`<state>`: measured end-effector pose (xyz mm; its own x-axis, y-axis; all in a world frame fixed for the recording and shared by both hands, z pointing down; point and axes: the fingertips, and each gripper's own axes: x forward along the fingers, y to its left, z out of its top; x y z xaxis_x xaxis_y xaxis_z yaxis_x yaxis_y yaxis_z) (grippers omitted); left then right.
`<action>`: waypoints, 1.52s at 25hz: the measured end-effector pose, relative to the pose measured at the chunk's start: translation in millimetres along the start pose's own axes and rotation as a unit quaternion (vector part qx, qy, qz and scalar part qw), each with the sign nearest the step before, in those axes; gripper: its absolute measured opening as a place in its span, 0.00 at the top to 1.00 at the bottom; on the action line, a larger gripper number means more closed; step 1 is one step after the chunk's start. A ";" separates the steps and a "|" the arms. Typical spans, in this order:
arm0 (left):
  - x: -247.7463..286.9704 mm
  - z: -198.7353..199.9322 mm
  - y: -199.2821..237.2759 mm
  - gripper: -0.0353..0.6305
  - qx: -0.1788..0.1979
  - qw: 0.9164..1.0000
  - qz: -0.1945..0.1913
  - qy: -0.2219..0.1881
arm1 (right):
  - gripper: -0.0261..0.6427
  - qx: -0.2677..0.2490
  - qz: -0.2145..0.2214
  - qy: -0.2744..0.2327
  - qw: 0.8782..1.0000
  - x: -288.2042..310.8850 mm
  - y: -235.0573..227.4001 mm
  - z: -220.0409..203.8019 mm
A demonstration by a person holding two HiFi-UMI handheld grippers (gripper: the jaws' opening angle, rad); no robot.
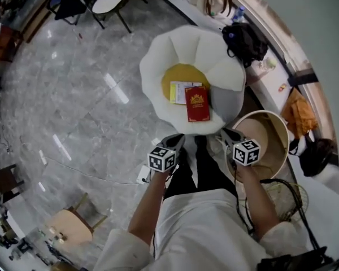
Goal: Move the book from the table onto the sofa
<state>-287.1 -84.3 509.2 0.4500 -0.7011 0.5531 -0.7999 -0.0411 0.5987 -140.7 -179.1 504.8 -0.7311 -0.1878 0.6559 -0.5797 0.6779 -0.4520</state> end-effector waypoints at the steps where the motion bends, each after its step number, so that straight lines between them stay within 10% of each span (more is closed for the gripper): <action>1: -11.7 4.2 -9.0 0.94 0.008 1.000 -0.003 -0.005 | 0.90 -0.002 0.002 -0.004 1.000 -11.5 8.4 2.3; 27: -166.1 5.0 -126.6 0.94 0.131 0.990 -0.016 -0.056 | 0.90 -0.073 -0.007 -0.096 0.993 -185.0 113.2 5.6; 38: -168.6 -47.2 -196.5 0.94 0.096 0.990 0.031 -0.094 | 0.90 -0.097 0.040 -0.075 0.992 -259.6 101.8 -40.3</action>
<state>-187.1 75.6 325.7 0.3307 -0.8257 0.4570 -0.8925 -0.1161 0.4359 4.5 -32.7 312.8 -0.8257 -0.2213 0.5190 -0.4479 0.8165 -0.3643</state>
